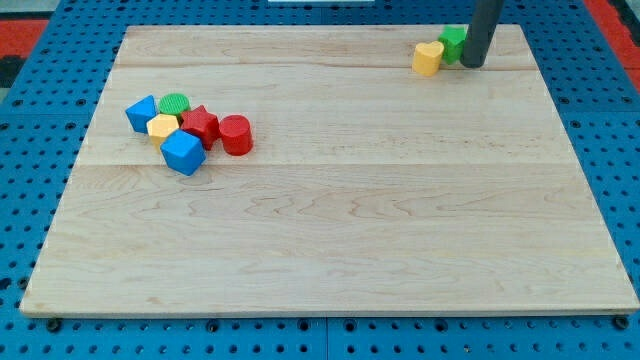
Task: Move the green star slightly towards left
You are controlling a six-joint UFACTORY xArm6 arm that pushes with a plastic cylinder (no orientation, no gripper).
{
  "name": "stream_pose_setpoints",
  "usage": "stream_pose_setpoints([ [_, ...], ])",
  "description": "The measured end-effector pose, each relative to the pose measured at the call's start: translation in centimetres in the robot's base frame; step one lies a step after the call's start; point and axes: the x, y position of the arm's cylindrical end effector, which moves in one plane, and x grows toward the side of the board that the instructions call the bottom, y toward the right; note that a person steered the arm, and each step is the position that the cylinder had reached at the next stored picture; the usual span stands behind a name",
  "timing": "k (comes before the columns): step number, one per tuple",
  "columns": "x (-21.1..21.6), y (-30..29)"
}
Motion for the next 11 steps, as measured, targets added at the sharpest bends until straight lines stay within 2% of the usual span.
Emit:
stream_pose_setpoints([
  [1,-3.7,0.0],
  [2,-1.7,-5.8],
  [3,3.9,-5.4],
  [4,7.0,-3.8],
  [5,0.7,1.7],
  [6,-6.6,1.1],
  [7,-6.9,-1.8],
  [8,-4.5,-8.5],
  [9,-2.8,-12.1],
  [10,0.9,-7.8],
  [11,4.1,-9.8],
])
